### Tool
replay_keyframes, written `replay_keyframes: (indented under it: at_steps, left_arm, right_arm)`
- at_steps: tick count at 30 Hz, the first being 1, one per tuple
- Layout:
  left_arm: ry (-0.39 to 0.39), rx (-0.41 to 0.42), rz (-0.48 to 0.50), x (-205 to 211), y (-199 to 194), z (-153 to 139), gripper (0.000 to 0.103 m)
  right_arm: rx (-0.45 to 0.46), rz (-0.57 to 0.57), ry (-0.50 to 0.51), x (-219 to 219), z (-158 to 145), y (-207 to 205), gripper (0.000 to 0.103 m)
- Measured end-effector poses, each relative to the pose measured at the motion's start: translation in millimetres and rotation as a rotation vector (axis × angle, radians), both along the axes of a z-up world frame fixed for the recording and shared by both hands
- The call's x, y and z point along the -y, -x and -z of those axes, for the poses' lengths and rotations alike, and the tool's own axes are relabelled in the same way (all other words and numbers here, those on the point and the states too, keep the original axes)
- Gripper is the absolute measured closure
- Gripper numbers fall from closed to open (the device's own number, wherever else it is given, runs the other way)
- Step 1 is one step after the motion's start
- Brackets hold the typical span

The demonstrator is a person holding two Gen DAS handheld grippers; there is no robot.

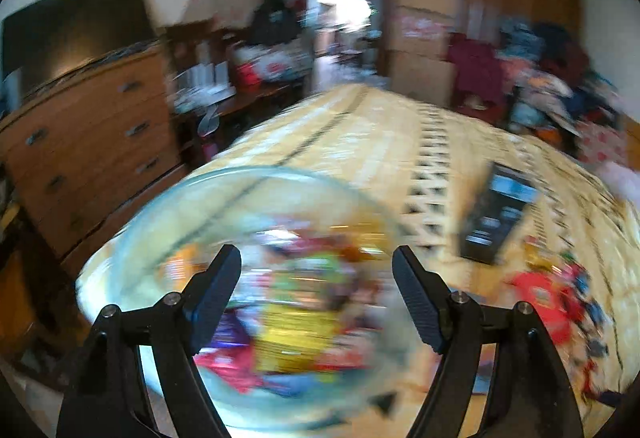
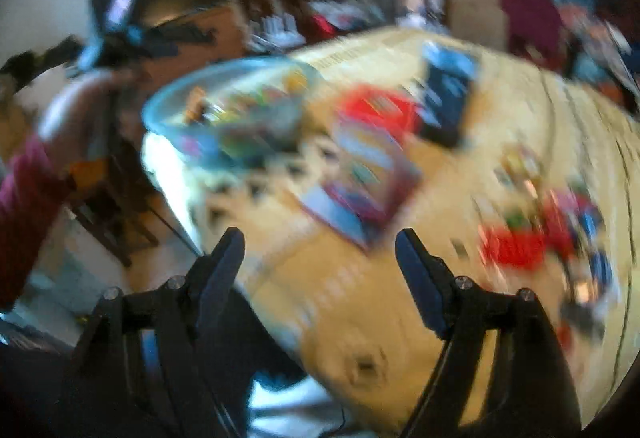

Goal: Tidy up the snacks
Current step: 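Move both tools back over the snack pile on the bedspread, then grasp the clear bread bag with the left tool while the right tool grasps a grey-red packet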

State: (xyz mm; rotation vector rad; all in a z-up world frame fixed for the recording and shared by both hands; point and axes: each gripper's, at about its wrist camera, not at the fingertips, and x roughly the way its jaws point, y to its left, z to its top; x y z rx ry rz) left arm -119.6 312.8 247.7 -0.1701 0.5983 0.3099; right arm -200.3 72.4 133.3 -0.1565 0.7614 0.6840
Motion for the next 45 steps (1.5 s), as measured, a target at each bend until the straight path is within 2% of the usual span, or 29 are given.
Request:
replay_keyframes:
  at_steps: [2,5,7,10,12,16,22,24,25,28,31,35,38,41,45]
  left_arm:
    - [0.006,0.035,0.116,45,1,-7,0.024]
    - [0.008,0.054,0.284,115,0,-9,0.024]
    - [0.027,0.034,0.417,166,-4,-6,0.024]
    - [0.040,-0.019,0.568,231,-12,4,0.024]
    - [0.038,-0.059,0.634,267,-18,15,0.024]
    - [0.024,-0.138,0.707,317,-36,38,0.024]
    - [0.005,-0.244,0.784,366,-62,76,0.024]
    - [0.006,-0.272,0.787,375,-69,92,0.024]
    - [0.012,-0.289,0.782,377,-73,99,0.024]
    - [0.107,-0.356,0.757,379,-89,124,0.024]
    - [0.148,-0.418,0.734,379,-98,148,0.024]
    - [0.229,-0.494,0.776,393,-103,173,0.026]
    - [0.192,-0.537,0.785,416,-112,189,0.026]
    - [0.252,-0.567,0.775,428,-132,203,0.026]
    - [0.160,-0.605,0.789,457,-147,218,0.026]
  right_arm:
    - [-0.046,0.079,0.000,34,13,-3,0.025]
    - [-0.124,0.242,-0.074,103,28,-20,0.026]
    - [-0.158,0.375,-0.117,160,37,-37,0.031]
    - [-0.216,0.580,-0.206,242,52,-68,0.042]
    - [-0.267,0.716,-0.281,294,66,-101,0.047]
    - [-0.392,0.811,-0.334,350,103,-164,0.048]
    - [-0.433,0.750,-0.268,341,129,-206,0.049]
    - [-0.405,0.734,-0.208,337,137,-207,0.066]
    - [-0.391,0.731,-0.211,340,136,-203,0.067]
    - [-0.302,0.746,-0.261,352,120,-186,0.071]
    - [-0.178,0.757,-0.298,363,90,-164,0.073]
    - [-0.095,0.738,-0.354,368,58,-137,0.073]
    - [-0.094,0.720,-0.396,367,55,-117,0.073]
    - [-0.128,0.699,-0.399,356,64,-109,0.073]
    - [-0.184,0.687,-0.402,346,79,-105,0.073]
